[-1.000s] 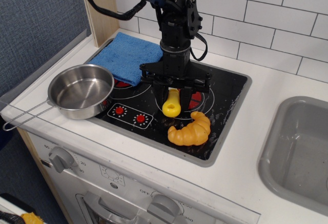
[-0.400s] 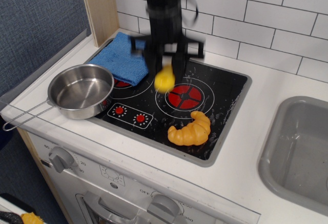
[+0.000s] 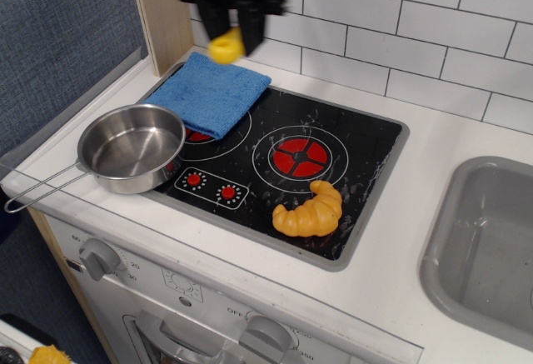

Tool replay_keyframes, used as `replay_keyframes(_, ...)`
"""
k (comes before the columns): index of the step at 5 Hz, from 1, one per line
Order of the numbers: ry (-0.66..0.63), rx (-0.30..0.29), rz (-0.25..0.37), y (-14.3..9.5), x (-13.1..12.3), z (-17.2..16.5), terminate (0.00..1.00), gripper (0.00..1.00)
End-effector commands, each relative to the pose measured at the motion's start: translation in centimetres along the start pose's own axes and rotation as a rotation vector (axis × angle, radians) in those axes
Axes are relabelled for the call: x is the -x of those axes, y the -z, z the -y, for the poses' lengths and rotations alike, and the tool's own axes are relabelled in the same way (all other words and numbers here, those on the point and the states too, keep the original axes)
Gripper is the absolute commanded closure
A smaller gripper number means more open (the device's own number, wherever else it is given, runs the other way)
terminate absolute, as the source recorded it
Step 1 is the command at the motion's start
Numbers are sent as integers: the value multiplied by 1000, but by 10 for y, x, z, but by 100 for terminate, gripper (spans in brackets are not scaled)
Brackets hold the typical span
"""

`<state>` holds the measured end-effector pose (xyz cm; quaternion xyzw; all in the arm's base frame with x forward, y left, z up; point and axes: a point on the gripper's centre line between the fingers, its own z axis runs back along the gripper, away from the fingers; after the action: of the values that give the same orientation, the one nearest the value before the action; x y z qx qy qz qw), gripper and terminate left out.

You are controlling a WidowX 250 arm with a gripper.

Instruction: Move the knife and place on blue towel

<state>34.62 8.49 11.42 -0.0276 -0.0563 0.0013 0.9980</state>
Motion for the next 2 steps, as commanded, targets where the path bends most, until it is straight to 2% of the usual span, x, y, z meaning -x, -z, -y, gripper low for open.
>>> replay_keyframes(1,-35,-60,13,6,4,-57,0,100)
replay_keyframes(2,-19,-109,-17,26,-1,-64,0,100)
